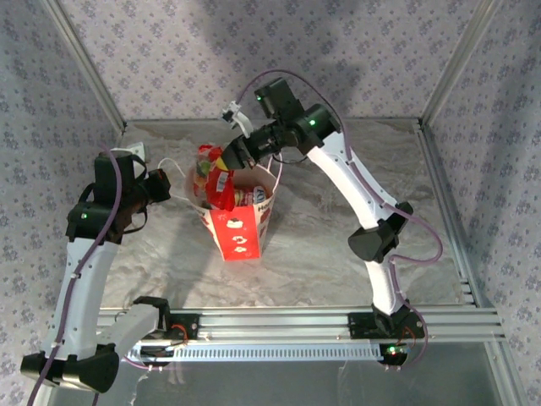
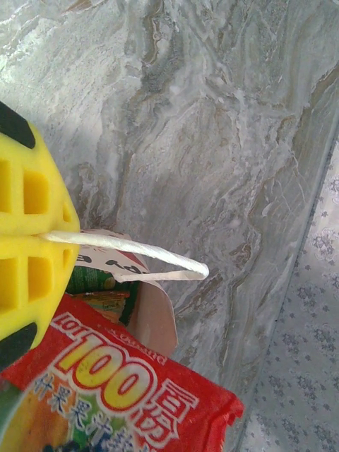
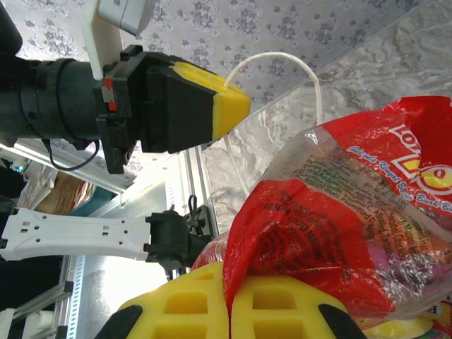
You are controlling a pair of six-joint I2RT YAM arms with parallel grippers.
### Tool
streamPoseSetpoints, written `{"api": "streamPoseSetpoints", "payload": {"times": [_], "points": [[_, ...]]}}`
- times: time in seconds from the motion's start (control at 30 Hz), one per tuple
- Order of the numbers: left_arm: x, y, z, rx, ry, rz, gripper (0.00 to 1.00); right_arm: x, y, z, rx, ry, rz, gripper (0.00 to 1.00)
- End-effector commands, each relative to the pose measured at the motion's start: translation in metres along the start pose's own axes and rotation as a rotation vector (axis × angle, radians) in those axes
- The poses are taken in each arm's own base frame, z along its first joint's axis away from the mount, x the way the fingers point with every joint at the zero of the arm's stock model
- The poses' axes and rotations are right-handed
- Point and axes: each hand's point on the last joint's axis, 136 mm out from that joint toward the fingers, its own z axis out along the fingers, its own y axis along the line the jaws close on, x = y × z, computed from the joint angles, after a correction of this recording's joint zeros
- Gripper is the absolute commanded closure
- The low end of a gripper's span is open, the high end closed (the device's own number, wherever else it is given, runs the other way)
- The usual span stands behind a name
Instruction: Place the snacks into the paper bag
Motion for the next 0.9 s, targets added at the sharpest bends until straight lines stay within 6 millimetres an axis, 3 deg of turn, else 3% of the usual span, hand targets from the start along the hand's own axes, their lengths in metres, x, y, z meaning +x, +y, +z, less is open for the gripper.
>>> {"api": "streamPoseSetpoints", "payload": {"times": [0.0,0.13,0.47,0.73,0.87], "points": [[-0.002,0.003,-0.006,-0.02,-0.019,0.023,0.98,-0.005,0.025,-0.007,-0.077,-0.014,-0.058,1.0],[-0.003,0.003,-0.005,-0.017,-0.022,0.02,0.98,0.003,0.017,-0.003,-0.073,0.016,-0.03,1.0],[-0.005,0.001,-0.007,-0.015,-0.024,0.016,0.98,0.009,-0.037,0.0,0.01,0.029,0.137,1.0],[-0.006,0.001,-0.006,-0.015,-0.023,0.014,0.98,0.042,-0.058,0.005,0.174,0.162,0.072,1.0],[-0.006,0.001,-0.005,-0.014,-0.022,0.012,0.98,0.036,-0.046,0.002,0.117,0.136,0.085,1.0]]}}
